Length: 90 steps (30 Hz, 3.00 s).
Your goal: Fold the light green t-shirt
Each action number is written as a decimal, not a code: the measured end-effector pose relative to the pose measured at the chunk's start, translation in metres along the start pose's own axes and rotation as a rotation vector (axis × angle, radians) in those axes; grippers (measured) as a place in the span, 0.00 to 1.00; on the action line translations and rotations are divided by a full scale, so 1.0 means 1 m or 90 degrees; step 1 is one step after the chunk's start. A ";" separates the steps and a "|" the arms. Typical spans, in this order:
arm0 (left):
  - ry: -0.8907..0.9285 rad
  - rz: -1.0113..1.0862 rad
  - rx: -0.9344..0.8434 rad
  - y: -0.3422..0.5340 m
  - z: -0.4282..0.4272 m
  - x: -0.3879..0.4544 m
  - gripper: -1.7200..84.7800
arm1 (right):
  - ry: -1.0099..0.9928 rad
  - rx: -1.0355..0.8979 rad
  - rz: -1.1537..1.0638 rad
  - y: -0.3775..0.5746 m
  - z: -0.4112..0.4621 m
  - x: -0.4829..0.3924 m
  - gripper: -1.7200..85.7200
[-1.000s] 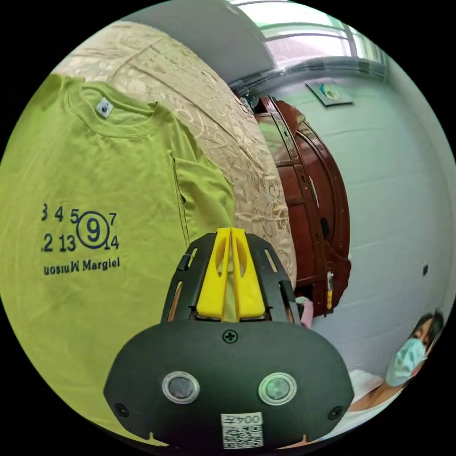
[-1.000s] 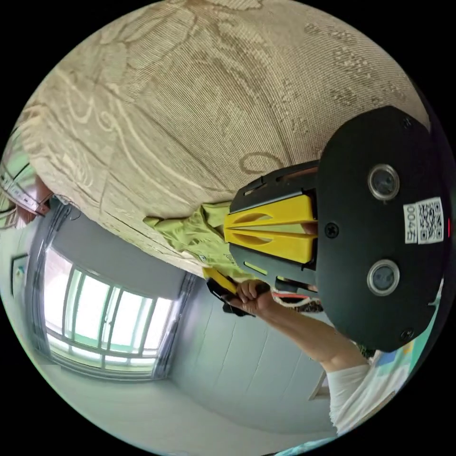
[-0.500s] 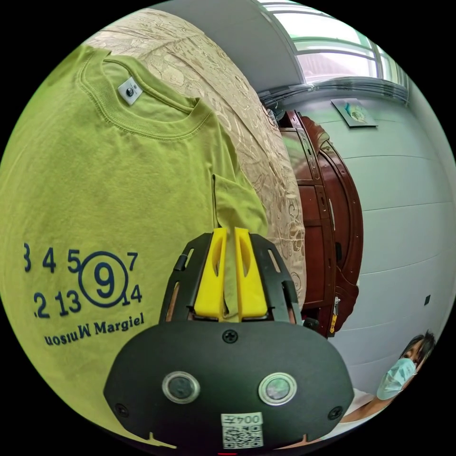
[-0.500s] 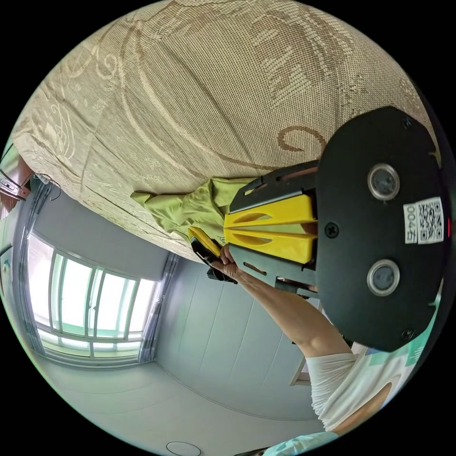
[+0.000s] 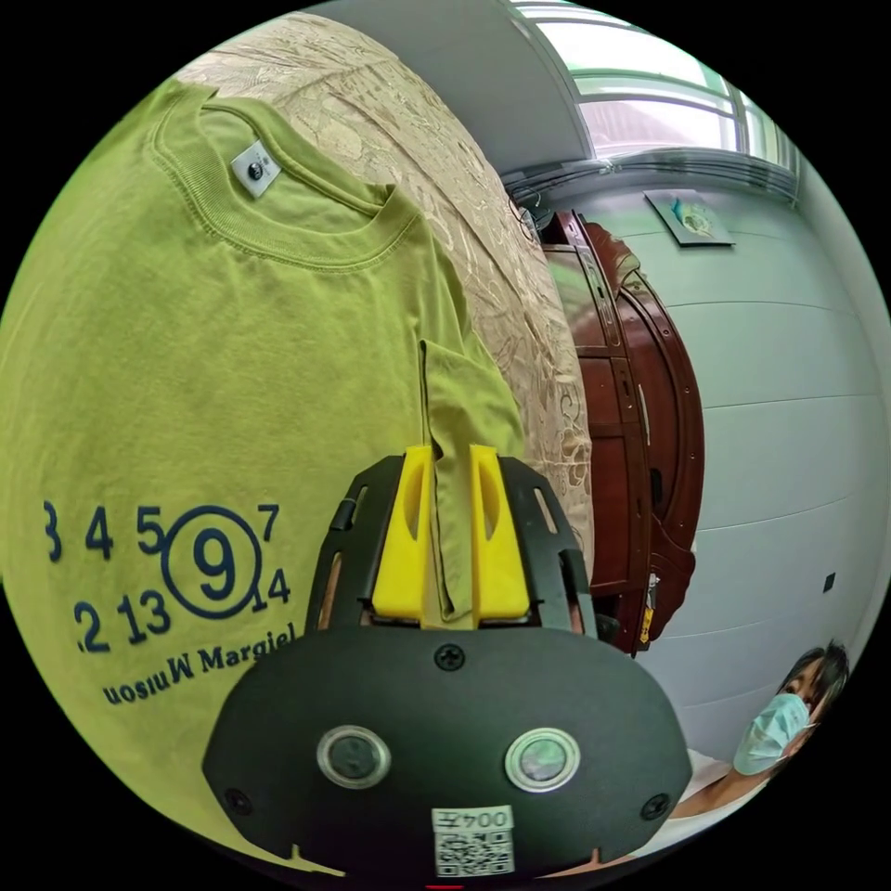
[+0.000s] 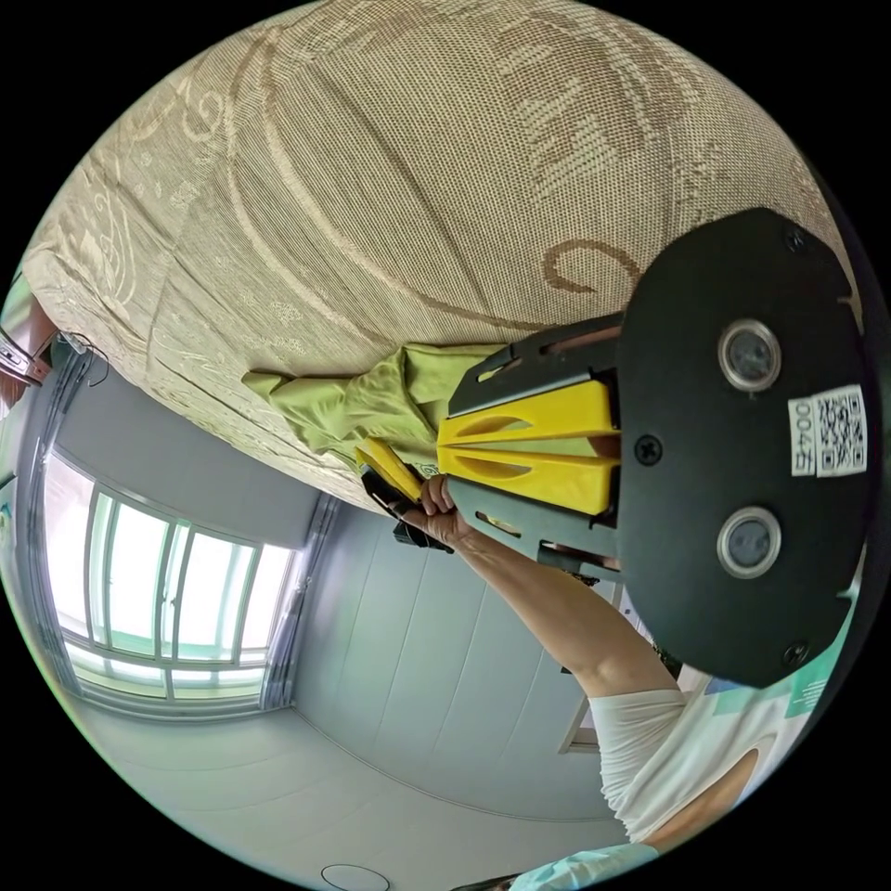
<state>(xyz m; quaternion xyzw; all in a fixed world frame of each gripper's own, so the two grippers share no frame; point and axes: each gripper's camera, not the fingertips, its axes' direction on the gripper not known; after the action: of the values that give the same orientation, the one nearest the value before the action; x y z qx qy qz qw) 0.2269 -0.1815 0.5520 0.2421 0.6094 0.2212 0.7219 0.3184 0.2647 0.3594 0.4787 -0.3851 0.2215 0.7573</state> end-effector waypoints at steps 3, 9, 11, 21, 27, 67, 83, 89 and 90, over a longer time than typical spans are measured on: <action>0.005 0.007 -0.006 -0.003 0.009 -0.005 0.10 | 0.004 -0.001 0.000 0.001 0.001 0.000 0.01; -0.028 0.026 -0.037 -0.005 0.038 -0.009 0.09 | 0.006 -0.003 0.001 0.002 0.004 -0.001 0.01; -0.029 0.022 -0.026 -0.003 0.045 -0.015 0.09 | 0.007 -0.003 0.001 0.002 0.005 -0.002 0.01; -0.052 0.042 -0.067 0.007 0.088 -0.027 0.03 | 0.020 -0.003 0.000 0.004 0.016 -0.014 0.01; -0.089 0.035 -0.085 0.013 0.090 -0.037 0.02 | 0.022 -0.001 0.000 0.004 0.024 -0.026 0.01; -0.519 0.548 -0.388 0.058 0.534 0.151 0.13 | 0.399 -0.063 -0.223 -0.016 0.138 -0.163 0.12; -0.269 0.343 -0.321 0.013 0.488 0.157 0.03 | 0.444 0.029 -0.172 -0.005 0.116 -0.169 0.02; -0.237 0.268 -0.293 0.006 0.487 0.141 0.03 | 0.399 0.030 -0.053 -0.013 0.089 -0.134 0.01; -0.227 0.257 -0.288 0.005 0.483 0.140 0.03 | 0.372 0.037 -0.046 -0.012 0.082 -0.128 0.01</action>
<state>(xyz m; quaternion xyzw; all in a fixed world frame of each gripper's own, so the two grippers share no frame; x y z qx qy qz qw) 0.7262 -0.1306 0.5146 0.2264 0.3490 0.4433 0.7940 0.2193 0.1902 0.2709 0.4295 -0.1272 0.3340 0.8293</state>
